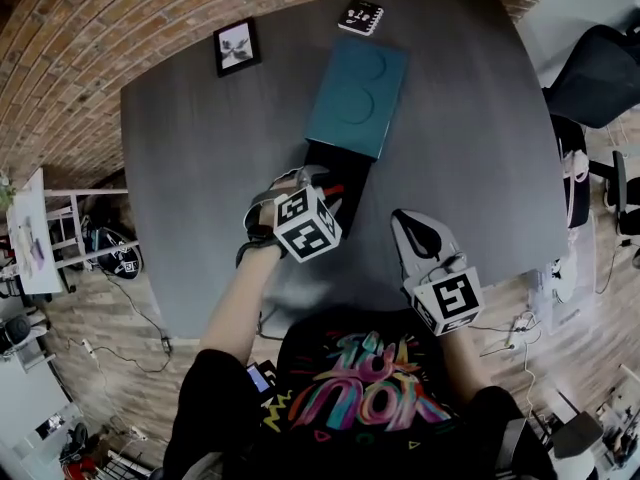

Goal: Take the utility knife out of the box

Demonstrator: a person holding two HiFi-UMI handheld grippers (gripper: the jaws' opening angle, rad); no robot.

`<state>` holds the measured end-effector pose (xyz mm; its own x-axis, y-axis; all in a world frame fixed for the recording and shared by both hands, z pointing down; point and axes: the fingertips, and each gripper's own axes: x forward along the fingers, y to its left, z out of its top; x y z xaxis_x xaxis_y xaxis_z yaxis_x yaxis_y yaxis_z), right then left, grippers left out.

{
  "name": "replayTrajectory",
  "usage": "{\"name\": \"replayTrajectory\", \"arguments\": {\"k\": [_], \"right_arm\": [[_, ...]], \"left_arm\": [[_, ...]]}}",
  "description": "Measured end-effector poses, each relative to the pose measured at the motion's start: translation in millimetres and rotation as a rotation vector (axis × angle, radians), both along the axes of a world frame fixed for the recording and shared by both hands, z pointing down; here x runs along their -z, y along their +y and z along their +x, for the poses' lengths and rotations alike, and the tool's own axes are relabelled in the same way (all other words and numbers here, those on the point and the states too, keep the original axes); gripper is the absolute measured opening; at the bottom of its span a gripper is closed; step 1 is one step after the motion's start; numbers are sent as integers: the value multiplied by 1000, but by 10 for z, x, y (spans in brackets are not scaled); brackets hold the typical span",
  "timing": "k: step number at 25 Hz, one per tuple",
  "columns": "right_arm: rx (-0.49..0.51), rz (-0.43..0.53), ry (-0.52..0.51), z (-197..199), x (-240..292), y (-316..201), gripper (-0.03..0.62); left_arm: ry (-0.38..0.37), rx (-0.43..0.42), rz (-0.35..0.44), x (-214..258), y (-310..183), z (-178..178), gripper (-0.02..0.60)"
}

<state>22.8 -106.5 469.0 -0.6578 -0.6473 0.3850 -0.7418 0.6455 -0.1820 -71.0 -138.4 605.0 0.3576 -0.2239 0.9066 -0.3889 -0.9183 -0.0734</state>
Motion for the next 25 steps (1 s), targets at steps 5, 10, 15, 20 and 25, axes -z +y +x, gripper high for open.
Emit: {"name": "replayTrajectory", "arguments": {"k": [5, 10, 15, 20, 25], "right_arm": [[-10, -10, -2, 31, -11, 37, -2], [-25, -20, -1, 90, -48, 51, -2], [-35, -26, -3, 110, -61, 63, -2], [-36, -37, -4, 128, -93, 56, -2], [-34, -48, 3, 138, -123, 59, -2]], "left_arm": [[-109, -92, -22, -173, 23, -34, 189], [-161, -149, -58, -281, 62, -26, 189], [-209, -200, -73, -343, 76, -22, 189], [-212, -219, -132, -381, 108, -3, 189], [-204, -217, -197, -382, 128, 6, 181]]}}
